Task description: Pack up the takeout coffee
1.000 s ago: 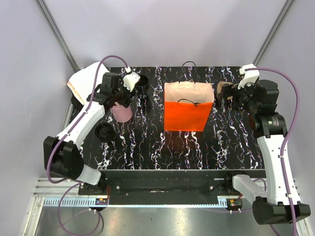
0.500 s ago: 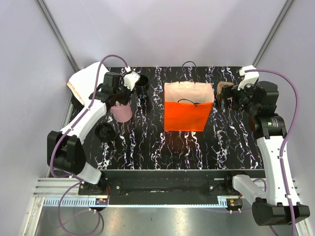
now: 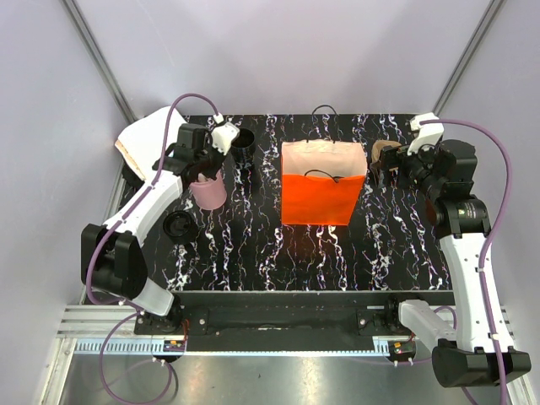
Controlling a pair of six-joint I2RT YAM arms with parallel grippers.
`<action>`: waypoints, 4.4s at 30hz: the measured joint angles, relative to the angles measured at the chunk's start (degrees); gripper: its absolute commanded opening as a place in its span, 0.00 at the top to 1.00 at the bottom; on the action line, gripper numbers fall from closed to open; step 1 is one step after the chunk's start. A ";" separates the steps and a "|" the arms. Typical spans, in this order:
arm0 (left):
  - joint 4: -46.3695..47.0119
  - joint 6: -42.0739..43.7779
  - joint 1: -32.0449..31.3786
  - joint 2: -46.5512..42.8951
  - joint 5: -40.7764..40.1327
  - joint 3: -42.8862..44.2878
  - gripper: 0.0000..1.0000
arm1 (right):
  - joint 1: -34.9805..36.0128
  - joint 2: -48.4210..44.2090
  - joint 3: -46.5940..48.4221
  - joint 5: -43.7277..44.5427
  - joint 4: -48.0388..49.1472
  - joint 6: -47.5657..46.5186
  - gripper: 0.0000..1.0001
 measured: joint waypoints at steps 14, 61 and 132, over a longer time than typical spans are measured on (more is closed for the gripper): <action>-0.92 -1.27 0.04 -1.92 -0.07 0.74 0.92 | -0.20 -0.35 -0.17 -0.04 0.02 0.28 0.00; -2.54 -19.56 0.13 -12.96 14.16 26.08 0.92 | -4.39 1.20 -0.98 9.99 3.54 4.39 0.00; 9.73 -46.75 -9.60 22.03 33.22 35.98 0.90 | -11.21 3.78 -3.91 8.96 5.53 7.39 0.00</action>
